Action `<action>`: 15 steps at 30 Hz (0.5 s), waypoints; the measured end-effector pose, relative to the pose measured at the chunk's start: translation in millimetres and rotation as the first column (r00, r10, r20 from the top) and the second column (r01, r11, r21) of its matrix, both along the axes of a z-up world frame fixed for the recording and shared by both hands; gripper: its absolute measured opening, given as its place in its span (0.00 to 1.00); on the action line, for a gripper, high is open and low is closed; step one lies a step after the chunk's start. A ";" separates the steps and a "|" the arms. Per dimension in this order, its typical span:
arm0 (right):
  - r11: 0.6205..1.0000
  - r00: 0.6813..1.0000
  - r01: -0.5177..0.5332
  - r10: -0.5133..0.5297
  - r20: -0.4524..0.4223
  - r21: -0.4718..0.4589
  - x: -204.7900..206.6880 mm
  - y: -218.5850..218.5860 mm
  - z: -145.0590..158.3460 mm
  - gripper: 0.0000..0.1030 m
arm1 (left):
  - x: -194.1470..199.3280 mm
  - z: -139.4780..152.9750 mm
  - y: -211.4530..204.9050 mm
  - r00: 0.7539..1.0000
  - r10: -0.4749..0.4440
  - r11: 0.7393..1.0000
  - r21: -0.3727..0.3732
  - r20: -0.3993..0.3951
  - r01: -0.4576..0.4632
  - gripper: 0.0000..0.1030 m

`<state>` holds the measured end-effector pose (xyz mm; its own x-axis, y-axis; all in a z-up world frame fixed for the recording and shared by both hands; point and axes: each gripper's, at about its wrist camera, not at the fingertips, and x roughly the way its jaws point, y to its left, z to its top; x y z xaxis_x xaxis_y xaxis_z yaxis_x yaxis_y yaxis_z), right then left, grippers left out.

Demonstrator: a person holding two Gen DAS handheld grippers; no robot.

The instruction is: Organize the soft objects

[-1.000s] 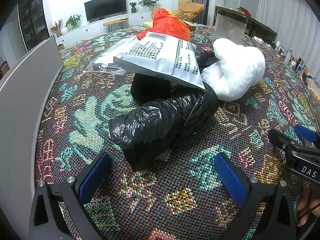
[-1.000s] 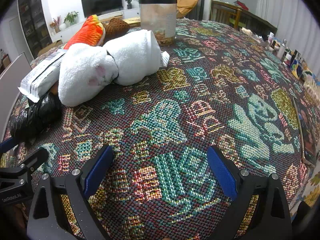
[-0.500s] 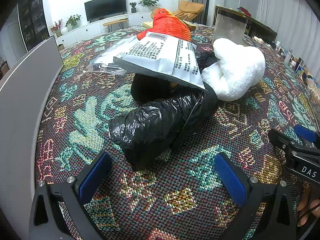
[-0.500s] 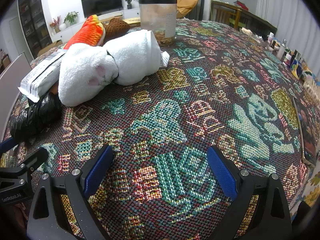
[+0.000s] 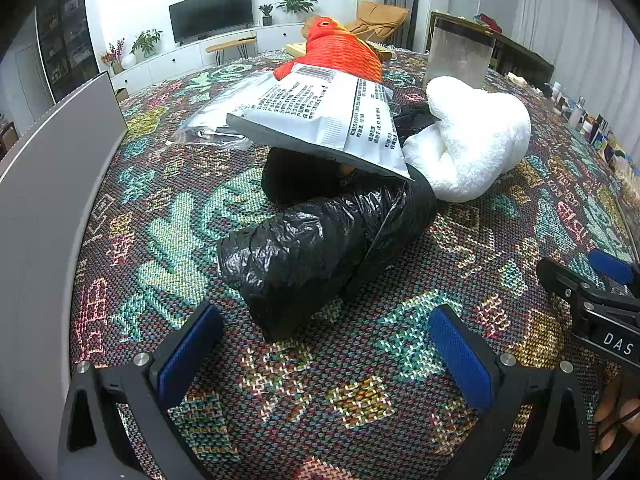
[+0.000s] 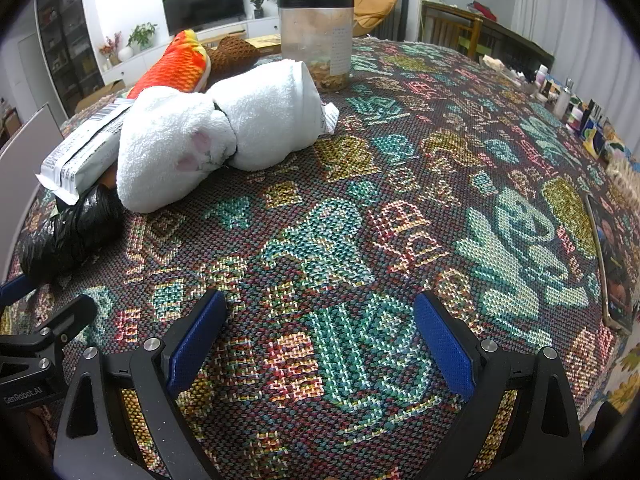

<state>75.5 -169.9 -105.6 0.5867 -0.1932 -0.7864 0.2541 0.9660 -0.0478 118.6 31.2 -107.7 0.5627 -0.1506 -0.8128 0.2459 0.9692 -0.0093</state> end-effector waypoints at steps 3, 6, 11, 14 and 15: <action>1.000 1.000 0.000 0.000 0.000 0.000 -1.3 1.7 0.1 0.94 | 0.0 0.0 -0.1 1.000 0.000 1.000 0.000 0.000 0.000 1.00; 1.000 1.000 0.000 0.000 0.000 0.000 0.0 0.1 0.1 0.94 | -1.4 0.7 -0.5 1.000 0.000 1.000 0.003 0.000 0.000 1.00; 1.000 1.000 0.001 -0.001 0.001 -0.001 -1.6 2.3 0.1 0.94 | -13.9 21.3 0.9 1.000 0.006 1.000 0.012 0.016 -0.007 1.00; 1.000 1.000 0.001 -0.001 0.001 -0.001 -1.8 2.6 0.1 0.94 | -12.8 51.2 -5.3 0.996 -0.029 1.000 0.006 0.082 0.029 1.00; 1.000 1.000 0.001 -0.001 0.001 -0.001 -1.9 2.8 0.2 0.94 | -4.5 63.1 -12.0 0.993 -0.048 0.998 0.041 0.106 0.044 1.00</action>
<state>73.6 -167.1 -105.5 0.5876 -0.1948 -0.7854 0.2551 0.9657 -0.0486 114.1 19.2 -44.6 0.6400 -0.1483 -0.7539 0.2881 0.9559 0.0566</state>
